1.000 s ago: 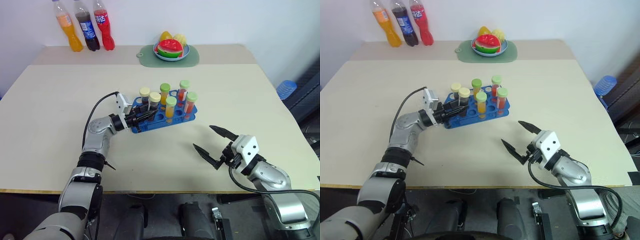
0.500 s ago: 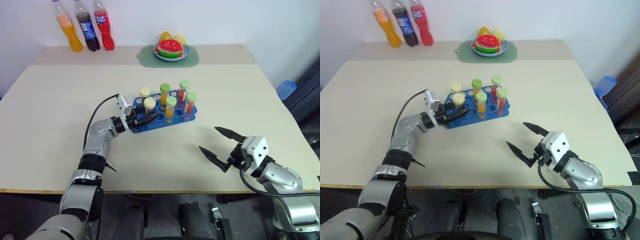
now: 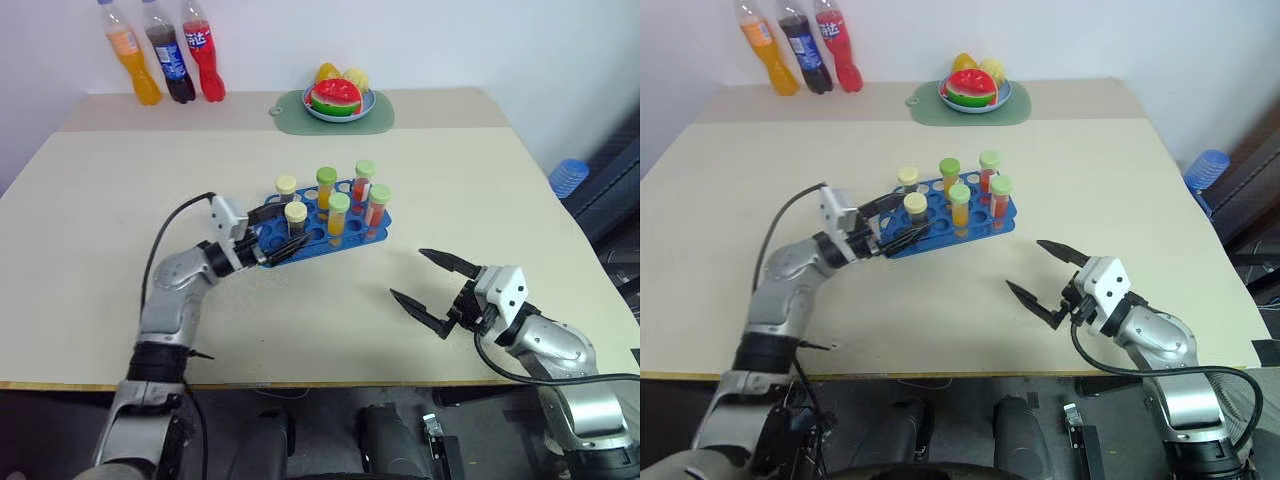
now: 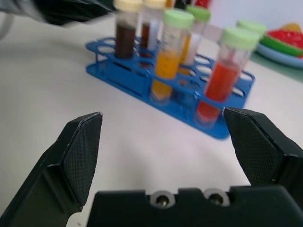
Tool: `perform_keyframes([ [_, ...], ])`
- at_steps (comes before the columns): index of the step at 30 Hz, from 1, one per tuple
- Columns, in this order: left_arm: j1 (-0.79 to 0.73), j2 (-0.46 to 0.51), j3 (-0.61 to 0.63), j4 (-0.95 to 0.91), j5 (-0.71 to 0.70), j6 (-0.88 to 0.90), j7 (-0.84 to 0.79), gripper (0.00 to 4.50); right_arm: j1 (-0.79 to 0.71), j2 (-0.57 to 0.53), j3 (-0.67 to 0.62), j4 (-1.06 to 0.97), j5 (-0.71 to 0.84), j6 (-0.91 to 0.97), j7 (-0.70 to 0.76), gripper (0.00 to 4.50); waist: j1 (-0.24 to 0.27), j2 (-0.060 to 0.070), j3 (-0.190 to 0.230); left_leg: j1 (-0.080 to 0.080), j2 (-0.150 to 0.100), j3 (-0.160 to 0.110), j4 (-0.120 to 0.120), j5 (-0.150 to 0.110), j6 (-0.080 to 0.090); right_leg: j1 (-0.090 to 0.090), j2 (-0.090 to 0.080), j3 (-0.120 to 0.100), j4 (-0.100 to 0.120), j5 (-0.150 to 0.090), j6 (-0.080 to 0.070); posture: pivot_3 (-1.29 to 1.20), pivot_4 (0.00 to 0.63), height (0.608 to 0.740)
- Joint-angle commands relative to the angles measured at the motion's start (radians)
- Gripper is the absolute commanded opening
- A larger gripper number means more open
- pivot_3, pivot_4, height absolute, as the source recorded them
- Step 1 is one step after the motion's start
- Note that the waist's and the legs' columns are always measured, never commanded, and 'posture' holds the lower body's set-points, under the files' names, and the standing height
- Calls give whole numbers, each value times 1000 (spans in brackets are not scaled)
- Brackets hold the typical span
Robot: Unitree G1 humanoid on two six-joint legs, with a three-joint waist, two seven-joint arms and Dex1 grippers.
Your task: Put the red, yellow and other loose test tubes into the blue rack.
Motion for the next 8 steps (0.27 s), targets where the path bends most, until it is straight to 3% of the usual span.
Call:
perform_keyframes([
  [1,89,45,69,-110,-46,48,32,4181,-4,-17,-37,16,3,-25,7,4500,2,0,0,0,0,0,0,0,0,0,0,0,0,0,0,0,150,740],
  [8,282,107,141,-246,-75,97,81,4181,-1,-45,-83,91,19,-43,45,4500,4,0,0,0,0,0,0,0,0,1,-1,0,-1,0,0,0,150,740],
])
